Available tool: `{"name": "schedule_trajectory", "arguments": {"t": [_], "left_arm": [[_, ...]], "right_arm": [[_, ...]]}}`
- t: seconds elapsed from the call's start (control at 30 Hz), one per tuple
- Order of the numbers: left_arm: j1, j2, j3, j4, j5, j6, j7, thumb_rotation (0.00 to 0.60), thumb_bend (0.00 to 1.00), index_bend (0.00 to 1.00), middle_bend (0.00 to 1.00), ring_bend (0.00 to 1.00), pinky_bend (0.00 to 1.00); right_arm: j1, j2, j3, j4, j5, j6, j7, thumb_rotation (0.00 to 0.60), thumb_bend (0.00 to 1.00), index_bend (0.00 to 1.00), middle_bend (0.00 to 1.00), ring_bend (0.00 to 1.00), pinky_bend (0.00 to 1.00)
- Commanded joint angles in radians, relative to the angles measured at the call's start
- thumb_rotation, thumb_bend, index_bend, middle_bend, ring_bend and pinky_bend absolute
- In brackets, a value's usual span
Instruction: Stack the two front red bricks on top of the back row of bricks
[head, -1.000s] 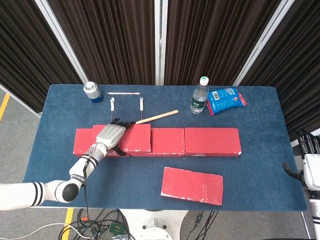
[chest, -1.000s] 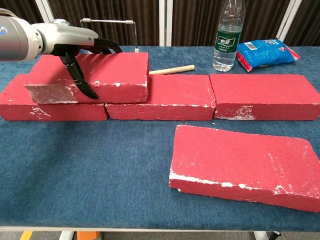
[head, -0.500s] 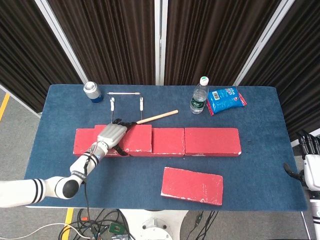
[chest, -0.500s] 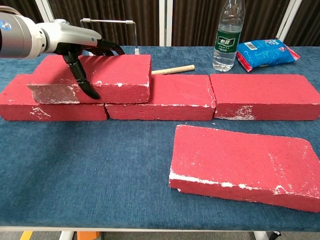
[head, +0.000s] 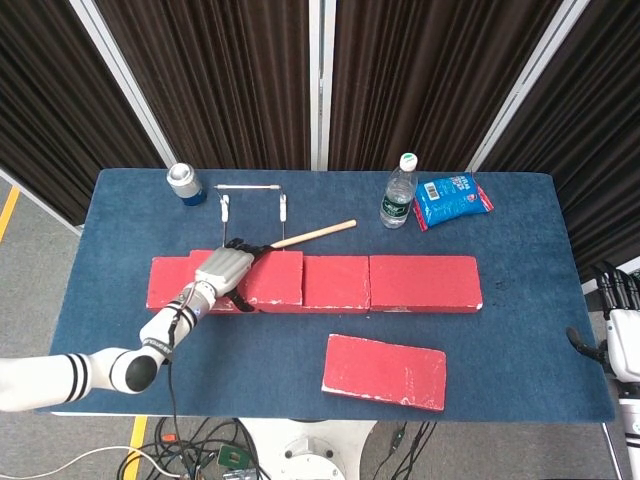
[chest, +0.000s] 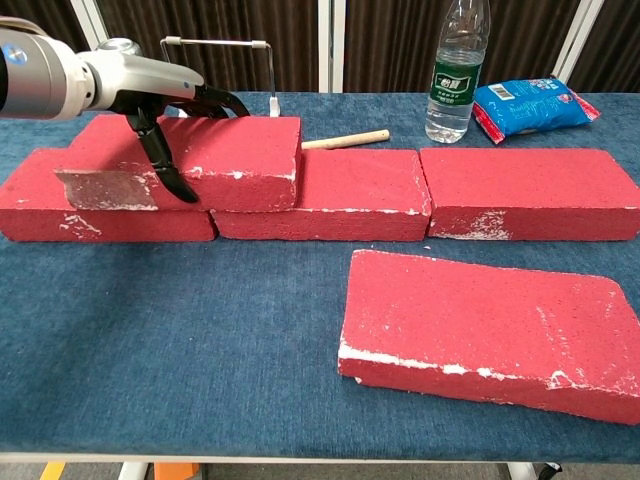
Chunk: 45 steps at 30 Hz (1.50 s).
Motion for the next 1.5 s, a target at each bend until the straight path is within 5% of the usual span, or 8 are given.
{"name": "schedule_trajectory", "arguments": {"t": [0.03,1.03,1.5], "left_arm": [[-0.002,-0.003,-0.001,0.006,-0.001,0.0,-0.008,0.6,0.0,0.09,0.24,0.12,0.0],[-0.011,-0.008,0.014,0.047,0.039,-0.045,-0.076,0.6,0.0,0.09,0.23,0.1,0.0],[-0.003,-0.004,0.013,0.047,0.08,-0.037,-0.104,0.6,0.0,0.07,0.01,0.0,0.0]], "right_arm": [[0.0,-0.001,-0.001,0.003,0.003,-0.004,0.002,0.6,0.18,0.0,0.0,0.0,0.0],[0.0,0.003,-0.001,-0.005,0.016,-0.013,-0.004,0.6,0.19,0.0,0.0,0.0,0.0],[0.0,0.001,-0.001,-0.004,0.021,-0.018,-0.003,0.6,0.19,0.0,0.0,0.0,0.0]]}}
